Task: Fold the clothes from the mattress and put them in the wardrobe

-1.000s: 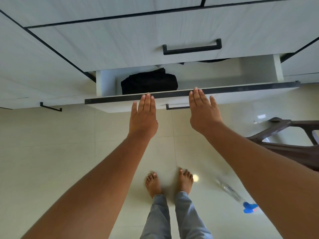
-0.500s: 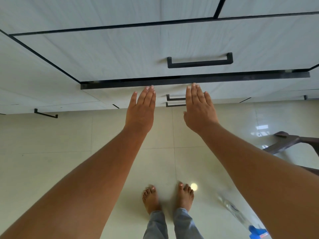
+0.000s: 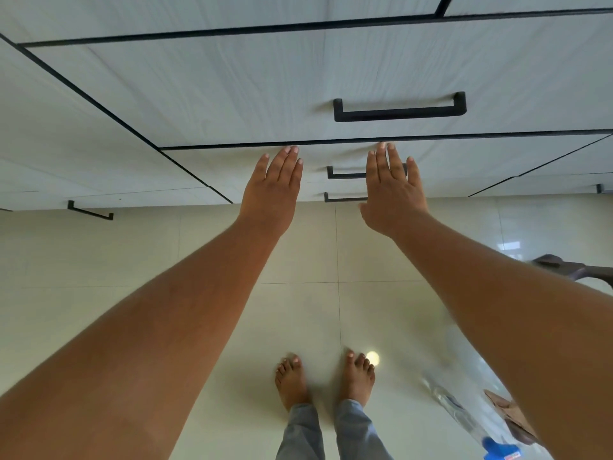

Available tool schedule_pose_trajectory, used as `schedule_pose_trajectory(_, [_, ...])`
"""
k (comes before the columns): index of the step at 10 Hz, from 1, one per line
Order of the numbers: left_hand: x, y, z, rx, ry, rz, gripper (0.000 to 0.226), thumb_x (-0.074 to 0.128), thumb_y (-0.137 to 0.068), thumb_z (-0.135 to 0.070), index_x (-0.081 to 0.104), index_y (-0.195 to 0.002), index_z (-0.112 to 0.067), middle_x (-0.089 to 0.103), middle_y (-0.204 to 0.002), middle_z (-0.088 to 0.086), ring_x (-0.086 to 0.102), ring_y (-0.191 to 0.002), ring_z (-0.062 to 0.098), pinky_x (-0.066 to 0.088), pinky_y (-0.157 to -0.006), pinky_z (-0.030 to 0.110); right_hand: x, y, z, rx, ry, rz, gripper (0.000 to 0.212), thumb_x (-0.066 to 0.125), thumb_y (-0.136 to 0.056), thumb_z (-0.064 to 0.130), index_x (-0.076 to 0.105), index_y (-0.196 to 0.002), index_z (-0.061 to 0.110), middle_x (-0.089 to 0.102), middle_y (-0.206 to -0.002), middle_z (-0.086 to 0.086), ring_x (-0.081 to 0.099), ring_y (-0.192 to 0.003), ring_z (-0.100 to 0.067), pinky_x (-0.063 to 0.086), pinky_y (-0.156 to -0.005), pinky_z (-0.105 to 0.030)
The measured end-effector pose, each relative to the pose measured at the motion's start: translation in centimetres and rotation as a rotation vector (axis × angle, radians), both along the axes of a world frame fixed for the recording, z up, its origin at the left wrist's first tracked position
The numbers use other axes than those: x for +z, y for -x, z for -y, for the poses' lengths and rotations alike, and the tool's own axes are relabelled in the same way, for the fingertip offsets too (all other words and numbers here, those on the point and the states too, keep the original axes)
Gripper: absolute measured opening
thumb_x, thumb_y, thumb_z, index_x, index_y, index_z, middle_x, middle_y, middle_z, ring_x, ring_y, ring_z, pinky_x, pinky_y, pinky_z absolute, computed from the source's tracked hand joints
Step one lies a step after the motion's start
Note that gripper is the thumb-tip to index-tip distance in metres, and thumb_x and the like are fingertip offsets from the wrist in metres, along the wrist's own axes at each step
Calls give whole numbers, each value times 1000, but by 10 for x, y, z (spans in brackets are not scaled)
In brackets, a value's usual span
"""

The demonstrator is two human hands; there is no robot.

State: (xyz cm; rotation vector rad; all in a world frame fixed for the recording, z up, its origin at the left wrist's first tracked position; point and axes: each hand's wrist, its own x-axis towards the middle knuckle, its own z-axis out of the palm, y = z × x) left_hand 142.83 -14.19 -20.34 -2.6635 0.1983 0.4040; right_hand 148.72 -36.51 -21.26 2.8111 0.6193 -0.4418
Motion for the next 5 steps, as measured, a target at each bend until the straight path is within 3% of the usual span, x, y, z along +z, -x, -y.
schedule_pose_trajectory(3, [21,6,-7,129,176,-78,82,45,-103,-46,4,-162,-5,-5,-171,16,-1,-159,29,11,-127,50,22,-1,-6,-59,-112,-77,94,44,-100,56,-6,-161,6,-6,-171,-12,-9,-158,-27,5,-128,-48])
schedule_pose_trajectory(4, [41,15,-6,161,258,-55,81,44,-103,-51,11,-161,-5,0,-171,17,4,-159,30,15,-127,50,45,1,-15,-57,-180,-93,93,44,-98,60,1,-162,7,1,-171,-12,-1,-158,-27,12,-127,-48])
schedule_pose_trajectory(5, [82,41,-7,219,334,55,83,41,-102,-57,15,-160,-4,6,-170,19,7,-158,33,17,-126,50,96,19,-33,47,-257,-23,84,43,-98,64,21,-160,11,18,-168,-13,17,-156,-28,25,-124,-47])
